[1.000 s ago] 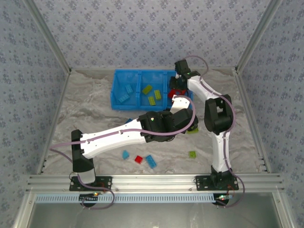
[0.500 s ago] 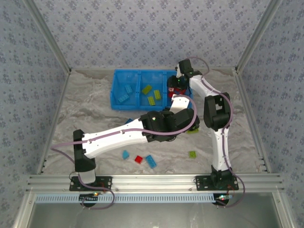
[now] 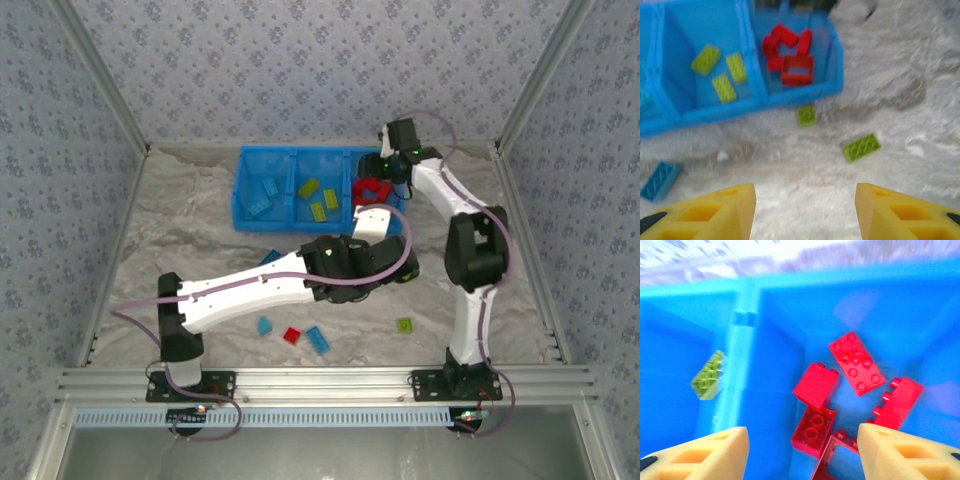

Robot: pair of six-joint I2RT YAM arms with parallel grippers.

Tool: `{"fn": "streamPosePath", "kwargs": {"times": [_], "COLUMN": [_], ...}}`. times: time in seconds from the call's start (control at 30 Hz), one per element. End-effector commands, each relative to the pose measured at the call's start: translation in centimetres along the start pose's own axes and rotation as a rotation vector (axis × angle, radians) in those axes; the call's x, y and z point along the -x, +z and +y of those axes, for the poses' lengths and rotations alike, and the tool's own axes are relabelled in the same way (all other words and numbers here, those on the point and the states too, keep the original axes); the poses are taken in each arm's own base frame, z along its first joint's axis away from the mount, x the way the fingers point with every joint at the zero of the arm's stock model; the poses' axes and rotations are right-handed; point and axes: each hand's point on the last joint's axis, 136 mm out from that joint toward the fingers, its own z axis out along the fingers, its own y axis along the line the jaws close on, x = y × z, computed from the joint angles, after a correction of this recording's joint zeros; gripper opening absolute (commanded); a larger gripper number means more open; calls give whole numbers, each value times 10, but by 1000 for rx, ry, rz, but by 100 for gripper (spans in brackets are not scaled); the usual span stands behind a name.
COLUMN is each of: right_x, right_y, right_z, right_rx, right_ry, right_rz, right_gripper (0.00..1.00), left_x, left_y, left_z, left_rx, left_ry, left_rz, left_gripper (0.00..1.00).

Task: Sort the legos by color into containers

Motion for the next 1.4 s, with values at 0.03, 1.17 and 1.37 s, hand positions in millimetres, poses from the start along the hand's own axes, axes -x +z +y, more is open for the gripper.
{"fn": "streamPosePath", "kwargs": {"times": [0.03,1.17,1.37], "right_x": [27,-241,-242], "right_y": [-96,-331,-324], "right_z": [29,96,98], "right_rx": [1,550,547], "right_ry": [-111,-431,-417], "right_rz": [-202,-98,-85], "right_gripper": [66,74,73], "left_x": [-71,-266,-264], "left_y": [4,65,71], "left_z": [45,62,64], "left_rx": [51,81,86], "left_ry": [-211,-684,-677], "left_rz": [233,772,757], "left_gripper": [56,69,48]}}
